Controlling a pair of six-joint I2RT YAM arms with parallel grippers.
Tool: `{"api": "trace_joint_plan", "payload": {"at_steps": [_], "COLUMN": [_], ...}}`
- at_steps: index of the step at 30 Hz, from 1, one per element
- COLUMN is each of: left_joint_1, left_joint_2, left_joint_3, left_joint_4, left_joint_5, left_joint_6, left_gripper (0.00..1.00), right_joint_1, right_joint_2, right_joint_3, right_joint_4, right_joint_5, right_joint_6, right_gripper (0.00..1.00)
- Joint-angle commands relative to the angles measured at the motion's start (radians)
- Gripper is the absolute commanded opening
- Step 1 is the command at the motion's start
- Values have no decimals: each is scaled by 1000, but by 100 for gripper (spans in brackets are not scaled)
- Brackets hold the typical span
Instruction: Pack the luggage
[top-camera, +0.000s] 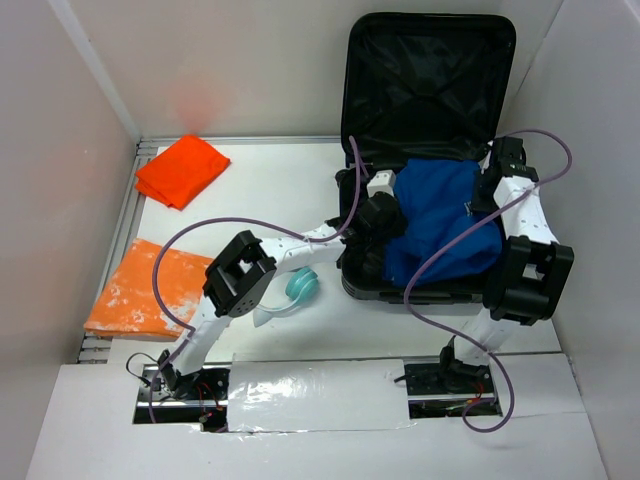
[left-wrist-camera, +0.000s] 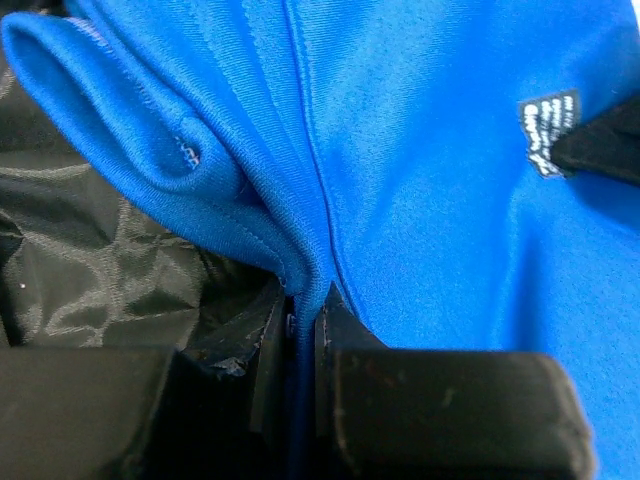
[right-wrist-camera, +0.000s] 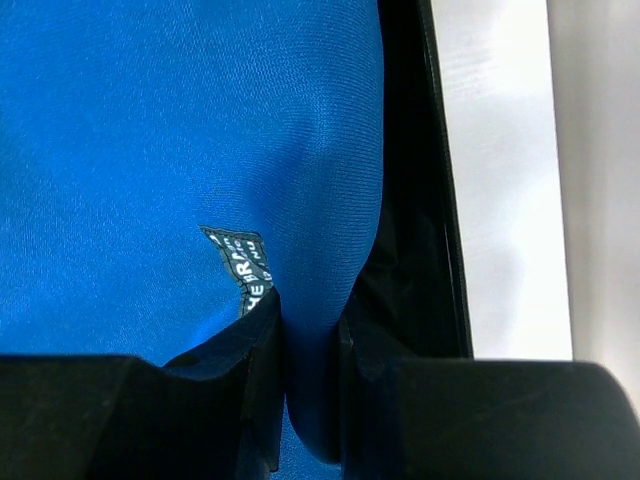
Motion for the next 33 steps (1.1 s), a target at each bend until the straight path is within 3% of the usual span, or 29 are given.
{"api": "trace_joint_plan", "payload": {"at_steps": [1, 7, 14, 20, 29, 32, 33], "left_joint_1": [-9, -9, -9, -9, -9, -9, -9], "left_joint_2": [-42, -33, -33, -33, -72, -72, -72], "left_joint_3": [67, 78, 40, 17, -32, -32, -32], "left_joint_4": [34, 46, 35, 46, 55, 46, 46], "left_joint_5": [-26, -17, 6, 34, 32, 32, 32], "left_joint_6": [7, 8, 7, 23, 11, 11, 23], "left_gripper": [0, 0, 0, 0, 0, 7, 15], "right_joint_1": [-29, -29, -29, -29, -38, -38, -38], "right_joint_2": [26, -8, 27, -83, -135, -135, -135], "right_joint_3": [120, 12, 71, 36, -82, -82, -56], "right_joint_4": [185, 237, 158, 139, 176, 176, 167], "right_joint_5": [79, 101, 78, 151, 116, 104, 93], "right_joint_6": [-39, -41, -30, -41, -65, -56, -47], "right_gripper": [0, 0, 9, 7, 11, 32, 50]}}
